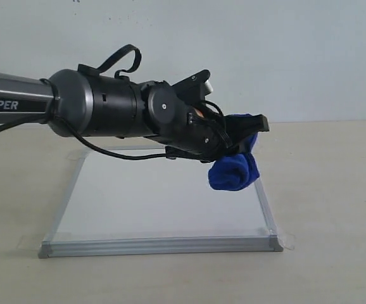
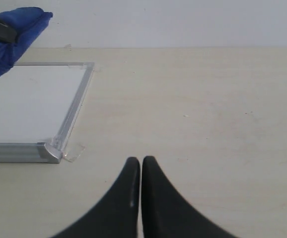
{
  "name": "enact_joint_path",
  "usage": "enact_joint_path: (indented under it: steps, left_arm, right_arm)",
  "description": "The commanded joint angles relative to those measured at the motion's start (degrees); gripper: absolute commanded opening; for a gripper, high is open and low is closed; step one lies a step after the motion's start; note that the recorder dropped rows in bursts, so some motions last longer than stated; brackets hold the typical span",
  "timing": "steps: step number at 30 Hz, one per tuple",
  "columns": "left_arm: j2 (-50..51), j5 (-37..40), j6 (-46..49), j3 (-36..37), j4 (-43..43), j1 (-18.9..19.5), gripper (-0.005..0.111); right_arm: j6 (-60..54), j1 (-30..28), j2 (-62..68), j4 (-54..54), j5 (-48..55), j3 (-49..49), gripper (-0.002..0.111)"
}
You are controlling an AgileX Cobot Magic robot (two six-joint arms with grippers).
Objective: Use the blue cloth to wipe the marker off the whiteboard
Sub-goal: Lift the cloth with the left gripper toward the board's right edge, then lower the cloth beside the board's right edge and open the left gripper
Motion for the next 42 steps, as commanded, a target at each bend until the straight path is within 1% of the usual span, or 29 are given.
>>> enact_joint_path:
  steps: [1, 3, 6, 10, 14, 18, 22, 27, 30, 38, 42]
  left_arm:
    - [3.0, -1.7, 0.5, -2.2, -6.9, -1.6, 0.004]
    - [4.6, -2.8, 0.5, -3.7, -8.8, -2.8, 0.004]
    - [6.6, -6.1, 0.1, -5.7, -8.9, -4.7, 0.004]
    - [9.4, -9.7, -3.5, -7.7, -11.0, -6.8, 0.004]
    - [11.8, -15.0, -3.5, -8.1, -16.3, -8.8, 0.004]
    - [13.9, -19.9, -4.8, -8.6, -17.4, -10.1, 0.004]
    - [15.2, -23.0, -6.5, -8.6, -19.2, -11.0, 0.004]
    - [15.9, -25.2, -7.8, -8.6, -19.3, -11.0, 0.004]
    - [16.7, -25.2, -9.2, -8.6, -19.3, -11.0, 0.004]
    - [18.2, -25.1, -8.6, -8.7, -18.2, -10.9, 0.004]
    - [19.3, -23.7, -7.3, -10.7, -17.0, -10.9, 0.004]
  right_arm:
    - [0.0, -0.3, -0.3, -0.3, -0.1, -0.1, 0.001]
    - [0.0, -0.3, -0.3, -0.3, -0.1, -0.1, 0.001]
    - [0.0, -0.3, -0.3, -0.3, -0.1, -0.1, 0.001]
    - [0.0, -0.3, -0.3, -0.3, -0.1, -0.1, 0.001]
    - [0.0, -0.3, -0.3, -0.3, -0.1, -0.1, 0.001]
    - [0.0, -0.3, -0.3, -0.3, -0.1, -0.1, 0.001]
    - [0.0, -0.3, -0.3, -0.3, -0.1, -0.1, 0.001]
    - [0.0, -0.3, -0.3, -0.3, -0.1, -0.1, 0.001]
    - [0.0, -0.3, -0.3, -0.3, -0.1, -0.1, 0.001]
    - [0.0, -0.3, -0.3, -0.3, -0.1, -0.1, 0.001]
    - [0.0, -0.3, -0.3, -0.3, -0.1, -0.1, 0.001]
